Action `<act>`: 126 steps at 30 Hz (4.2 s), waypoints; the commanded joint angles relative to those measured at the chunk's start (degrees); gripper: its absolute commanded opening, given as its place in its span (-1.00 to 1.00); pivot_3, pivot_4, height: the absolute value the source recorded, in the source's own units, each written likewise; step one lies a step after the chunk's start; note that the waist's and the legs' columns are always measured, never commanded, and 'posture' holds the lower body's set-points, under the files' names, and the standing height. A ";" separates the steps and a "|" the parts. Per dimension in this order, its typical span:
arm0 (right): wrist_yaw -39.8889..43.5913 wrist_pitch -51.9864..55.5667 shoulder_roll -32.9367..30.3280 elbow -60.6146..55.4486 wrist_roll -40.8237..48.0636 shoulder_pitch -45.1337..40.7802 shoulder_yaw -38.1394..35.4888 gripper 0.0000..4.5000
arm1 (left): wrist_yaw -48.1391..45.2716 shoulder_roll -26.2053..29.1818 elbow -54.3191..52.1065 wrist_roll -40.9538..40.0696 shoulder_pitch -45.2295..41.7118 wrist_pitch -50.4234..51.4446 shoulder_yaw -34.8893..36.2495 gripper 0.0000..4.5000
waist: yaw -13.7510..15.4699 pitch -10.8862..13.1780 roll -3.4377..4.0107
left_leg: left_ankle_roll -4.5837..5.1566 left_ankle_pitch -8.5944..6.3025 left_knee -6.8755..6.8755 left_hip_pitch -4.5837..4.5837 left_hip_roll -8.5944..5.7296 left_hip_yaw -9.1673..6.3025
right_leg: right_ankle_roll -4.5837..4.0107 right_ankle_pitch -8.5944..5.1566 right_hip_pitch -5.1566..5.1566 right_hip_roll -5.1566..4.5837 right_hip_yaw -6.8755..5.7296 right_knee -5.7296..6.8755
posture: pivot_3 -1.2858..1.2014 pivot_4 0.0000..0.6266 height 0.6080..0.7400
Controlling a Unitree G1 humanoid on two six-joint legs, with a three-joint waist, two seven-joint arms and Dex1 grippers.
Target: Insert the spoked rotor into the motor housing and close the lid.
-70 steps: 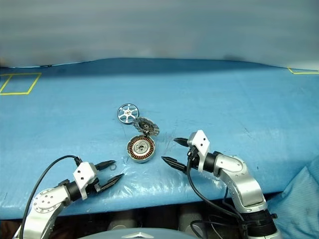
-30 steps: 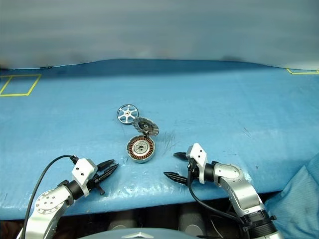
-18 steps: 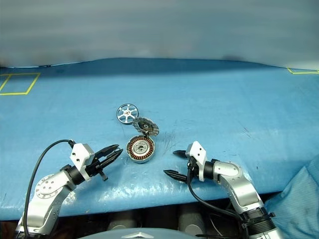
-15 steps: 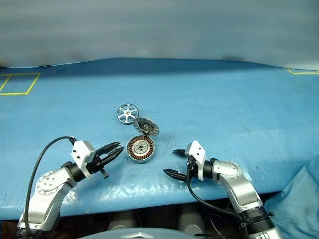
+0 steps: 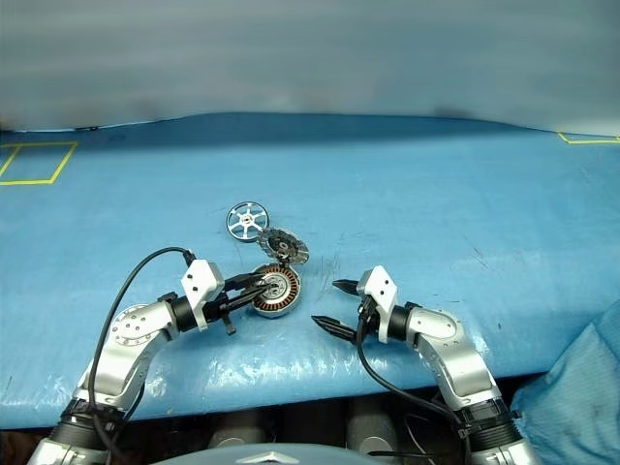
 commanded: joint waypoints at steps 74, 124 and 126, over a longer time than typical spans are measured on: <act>-1.42 0.40 -0.22 -3.40 2.59 0.27 -1.62 1.00 | -0.72 -1.49 -6.53 -5.39 4.25 0.09 2.05 0.29 | -0.06 -0.03 0.00 | 0.01 0.00 0.06 0.05 0.00 -0.02 | 0.04 0.03 0.08 0.01 0.03 0.02 | 0.03 -0.52 1.00; -5.48 10.63 6.57 -2.13 -8.09 -13.81 14.88 -0.26 | -1.83 3.65 -10.93 -2.69 19.12 -2.69 6.07 0.32 | -0.08 -0.02 -0.02 | 0.00 0.00 0.02 -0.03 0.03 0.03 | -0.01 0.00 -0.08 -0.03 0.01 0.02 | 0.03 -0.52 1.00; -5.37 10.62 6.60 -1.99 -8.42 -13.83 15.39 -0.26 | -1.77 3.60 -10.89 -2.63 19.12 -2.82 6.08 0.32 | -0.09 -0.02 -0.02 | 0.00 0.00 0.02 -0.03 0.04 0.03 | -0.01 0.00 -0.08 -0.03 0.01 0.02 | 0.03 -0.52 1.00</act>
